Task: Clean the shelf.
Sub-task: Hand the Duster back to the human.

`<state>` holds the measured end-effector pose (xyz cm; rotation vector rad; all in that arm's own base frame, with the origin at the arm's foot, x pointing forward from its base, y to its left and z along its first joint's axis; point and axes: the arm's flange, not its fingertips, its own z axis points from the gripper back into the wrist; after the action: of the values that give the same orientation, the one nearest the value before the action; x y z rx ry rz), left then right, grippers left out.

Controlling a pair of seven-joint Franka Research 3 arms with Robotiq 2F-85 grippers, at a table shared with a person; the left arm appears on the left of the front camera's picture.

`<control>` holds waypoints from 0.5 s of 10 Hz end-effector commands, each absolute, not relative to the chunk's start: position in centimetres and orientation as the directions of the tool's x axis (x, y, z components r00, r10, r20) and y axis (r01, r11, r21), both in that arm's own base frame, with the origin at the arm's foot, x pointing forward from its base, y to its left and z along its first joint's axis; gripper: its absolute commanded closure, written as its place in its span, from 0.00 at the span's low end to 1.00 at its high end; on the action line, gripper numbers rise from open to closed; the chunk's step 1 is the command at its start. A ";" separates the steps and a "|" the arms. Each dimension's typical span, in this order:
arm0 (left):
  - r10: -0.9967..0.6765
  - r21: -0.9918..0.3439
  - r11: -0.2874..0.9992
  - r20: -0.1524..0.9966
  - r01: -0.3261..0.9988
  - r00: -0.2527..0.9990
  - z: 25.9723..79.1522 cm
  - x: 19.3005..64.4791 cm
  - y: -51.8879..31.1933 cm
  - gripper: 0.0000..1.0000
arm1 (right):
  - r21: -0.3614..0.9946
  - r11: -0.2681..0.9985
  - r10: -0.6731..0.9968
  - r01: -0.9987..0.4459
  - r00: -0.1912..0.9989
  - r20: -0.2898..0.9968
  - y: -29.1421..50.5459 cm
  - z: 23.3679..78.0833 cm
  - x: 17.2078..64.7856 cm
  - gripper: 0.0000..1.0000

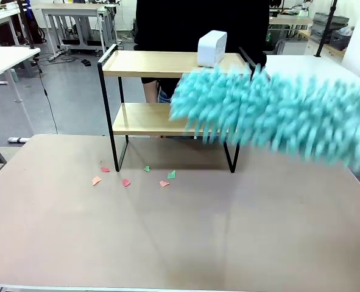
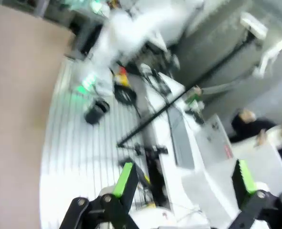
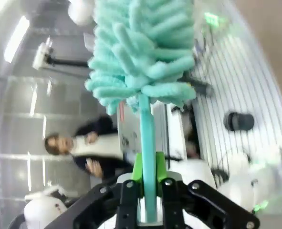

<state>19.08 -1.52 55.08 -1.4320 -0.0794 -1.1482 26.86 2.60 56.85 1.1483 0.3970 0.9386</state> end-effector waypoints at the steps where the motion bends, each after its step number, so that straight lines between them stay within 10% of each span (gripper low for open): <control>1: -0.722 -0.740 -0.305 0.590 0.600 0.360 54.3 18.3 -2.4 0.00 | 0.875 0.175 0.913 -0.452 0.407 0.028 3.1 57.3 30.2 0.88; 4: -0.607 -0.762 -0.169 0.580 0.625 0.543 51.2 20.1 -4.7 0.00 | 0.890 0.174 0.908 -0.421 0.418 0.020 6.7 54.9 29.2 0.88; 5: -0.732 -0.766 -0.288 0.563 0.575 0.384 52.8 18.2 -5.4 0.00 | 0.890 0.174 0.908 -0.421 0.418 0.020 6.7 54.9 29.2 0.88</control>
<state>19.16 -5.05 51.67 -1.3489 0.1064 -1.2072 30.72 7.88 53.58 0.9493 0.6635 1.0315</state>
